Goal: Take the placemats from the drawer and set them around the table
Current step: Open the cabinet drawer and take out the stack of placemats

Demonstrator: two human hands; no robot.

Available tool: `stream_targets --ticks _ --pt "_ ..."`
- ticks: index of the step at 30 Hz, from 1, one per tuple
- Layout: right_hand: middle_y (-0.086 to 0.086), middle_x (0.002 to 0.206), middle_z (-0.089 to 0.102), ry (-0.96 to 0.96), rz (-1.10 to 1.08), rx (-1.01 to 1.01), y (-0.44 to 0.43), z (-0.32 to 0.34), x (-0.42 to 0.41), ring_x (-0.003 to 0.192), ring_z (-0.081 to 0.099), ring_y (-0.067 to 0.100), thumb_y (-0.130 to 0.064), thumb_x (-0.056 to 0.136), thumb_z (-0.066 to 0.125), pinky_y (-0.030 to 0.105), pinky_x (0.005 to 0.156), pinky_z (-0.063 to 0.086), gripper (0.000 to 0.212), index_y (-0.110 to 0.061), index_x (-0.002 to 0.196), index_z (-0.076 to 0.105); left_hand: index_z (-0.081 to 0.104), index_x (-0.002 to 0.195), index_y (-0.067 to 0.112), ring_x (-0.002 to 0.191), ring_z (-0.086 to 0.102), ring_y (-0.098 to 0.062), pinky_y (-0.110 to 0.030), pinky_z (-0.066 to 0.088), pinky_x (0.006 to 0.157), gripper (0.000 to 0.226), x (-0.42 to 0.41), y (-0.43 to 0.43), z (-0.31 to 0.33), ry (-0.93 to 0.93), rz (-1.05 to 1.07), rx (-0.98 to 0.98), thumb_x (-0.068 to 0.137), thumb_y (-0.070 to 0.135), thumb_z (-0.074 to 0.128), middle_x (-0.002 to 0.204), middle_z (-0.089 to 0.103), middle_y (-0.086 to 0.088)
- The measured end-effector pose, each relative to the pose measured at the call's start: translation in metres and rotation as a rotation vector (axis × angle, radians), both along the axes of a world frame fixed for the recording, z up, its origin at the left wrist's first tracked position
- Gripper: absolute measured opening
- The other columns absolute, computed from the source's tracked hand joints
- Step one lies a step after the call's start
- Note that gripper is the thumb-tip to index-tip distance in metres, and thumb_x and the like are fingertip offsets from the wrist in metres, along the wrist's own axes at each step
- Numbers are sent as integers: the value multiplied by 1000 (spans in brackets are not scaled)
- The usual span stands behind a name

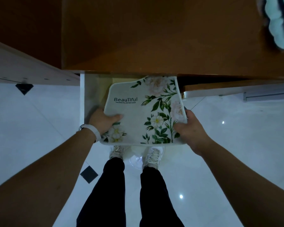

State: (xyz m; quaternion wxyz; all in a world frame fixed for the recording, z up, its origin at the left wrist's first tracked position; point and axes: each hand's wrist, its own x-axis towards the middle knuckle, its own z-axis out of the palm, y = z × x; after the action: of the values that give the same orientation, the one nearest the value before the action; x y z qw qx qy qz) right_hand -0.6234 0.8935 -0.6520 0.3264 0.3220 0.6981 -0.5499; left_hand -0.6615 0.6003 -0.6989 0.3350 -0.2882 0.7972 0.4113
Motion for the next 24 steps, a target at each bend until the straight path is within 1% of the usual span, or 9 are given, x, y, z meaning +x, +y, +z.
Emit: stream_targets --ticks 3,6,9,11,13,15,19,21,24 --pt "1 103 64 17 5 30 -3 8 -2 94 65 25 -7 89 60 45 82 58 43 -38 114 43 65 110 11 86 67 -17 -21 51 62 45 3 -5 8 41 18 -36 71 27 84 98 70 -2" --pt "-1 101 66 43 28 4 -6 23 -4 91 65 20 -5 90 60 37 79 58 41 -37 113 47 55 111 9 91 64 -21 -31 53 75 48 9 -5 27 62 98 -25 73 21 82 102 66 -3" --pt "-3 95 63 24 73 13 -10 50 2 84 61 14 -4 91 60 24 67 51 34 -25 117 50 49 104 22 93 62 -23 -37 52 84 43 29 -5 60 67 136 -55 75 23 81 98 62 2" --pt "0 95 63 7 85 1 -12 74 9 86 62 17 -4 90 60 26 69 52 31 -19 116 52 48 104 22 92 62 -22 -36 53 82 42 41 -2 90 70 176 -54 77 21 80 98 62 1" --pt "6 99 64 -11 98 -7 -11 100 18 92 63 24 -4 90 60 33 76 54 28 -18 113 53 47 109 16 84 60 -17 -28 51 70 43 52 1 120 82 213 -43 79 16 78 97 60 0" --pt "9 101 65 -23 100 -1 -9 125 25 91 63 25 -6 89 61 34 76 54 27 -17 113 53 46 110 14 80 59 -14 -24 48 64 42 60 5 148 110 225 -41 80 14 76 93 58 2" --pt "3 99 64 -8 85 8 0 173 37 87 64 18 -7 90 60 27 67 53 34 -22 120 52 43 110 13 82 59 -16 -26 48 66 41 71 13 199 134 227 -4 82 12 73 94 57 1" --pt "0 96 63 5 82 21 4 197 43 83 62 14 -6 91 57 23 61 48 31 -21 118 52 42 108 12 80 59 -16 -28 49 69 38 77 17 224 142 219 24 84 10 72 92 57 1" --pt "1 92 62 39 61 39 6 231 53 77 60 13 -5 92 55 22 57 45 27 -22 112 52 43 106 11 79 59 -15 -30 50 69 35 77 21 261 173 192 58 85 8 71 93 58 -1"
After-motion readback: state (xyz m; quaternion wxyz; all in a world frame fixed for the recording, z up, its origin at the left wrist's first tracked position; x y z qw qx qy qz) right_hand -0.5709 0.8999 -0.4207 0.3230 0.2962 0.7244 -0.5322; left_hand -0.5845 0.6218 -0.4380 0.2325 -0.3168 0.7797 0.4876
